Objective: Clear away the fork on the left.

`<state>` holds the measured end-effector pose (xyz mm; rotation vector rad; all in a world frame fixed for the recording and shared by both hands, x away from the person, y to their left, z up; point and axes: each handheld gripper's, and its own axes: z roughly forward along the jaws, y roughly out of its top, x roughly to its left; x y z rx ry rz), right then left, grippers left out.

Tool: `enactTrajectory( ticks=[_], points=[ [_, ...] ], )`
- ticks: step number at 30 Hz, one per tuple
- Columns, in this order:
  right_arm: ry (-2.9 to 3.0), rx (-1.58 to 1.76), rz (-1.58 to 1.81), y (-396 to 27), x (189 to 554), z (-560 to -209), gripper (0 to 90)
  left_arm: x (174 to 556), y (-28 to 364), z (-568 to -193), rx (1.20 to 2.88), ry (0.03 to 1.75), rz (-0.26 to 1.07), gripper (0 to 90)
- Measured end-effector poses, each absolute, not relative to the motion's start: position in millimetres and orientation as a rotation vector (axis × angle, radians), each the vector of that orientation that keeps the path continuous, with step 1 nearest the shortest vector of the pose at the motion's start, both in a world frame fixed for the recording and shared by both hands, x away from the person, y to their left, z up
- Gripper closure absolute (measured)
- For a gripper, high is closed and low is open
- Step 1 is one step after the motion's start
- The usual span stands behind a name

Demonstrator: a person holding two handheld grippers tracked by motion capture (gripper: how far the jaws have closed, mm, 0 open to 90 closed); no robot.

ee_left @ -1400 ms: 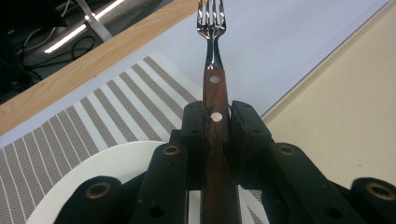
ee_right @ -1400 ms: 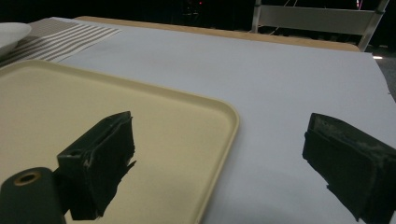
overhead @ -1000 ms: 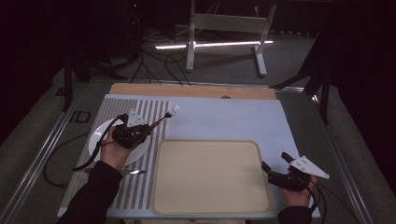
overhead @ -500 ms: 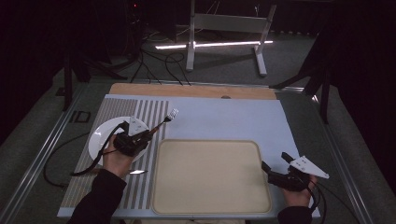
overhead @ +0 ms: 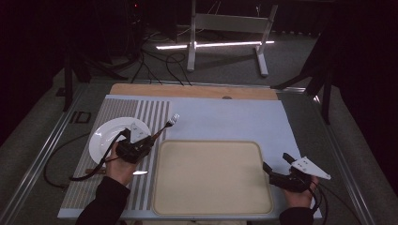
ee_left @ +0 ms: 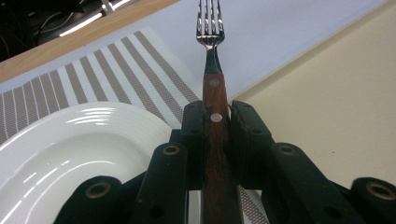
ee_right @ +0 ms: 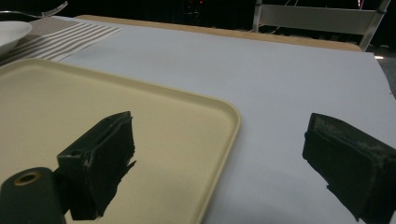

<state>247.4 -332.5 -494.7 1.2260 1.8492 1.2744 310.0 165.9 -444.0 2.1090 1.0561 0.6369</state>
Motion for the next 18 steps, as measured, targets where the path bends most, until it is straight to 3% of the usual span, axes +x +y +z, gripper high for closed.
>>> enactTrajectory(
  ticks=[18],
  points=[
    [1.848, 1.224, 1.276, -332, 247, -494, 8.8, 284, 151, -467, 2.089, 1.095, 0.607, 77.0]
  ],
)
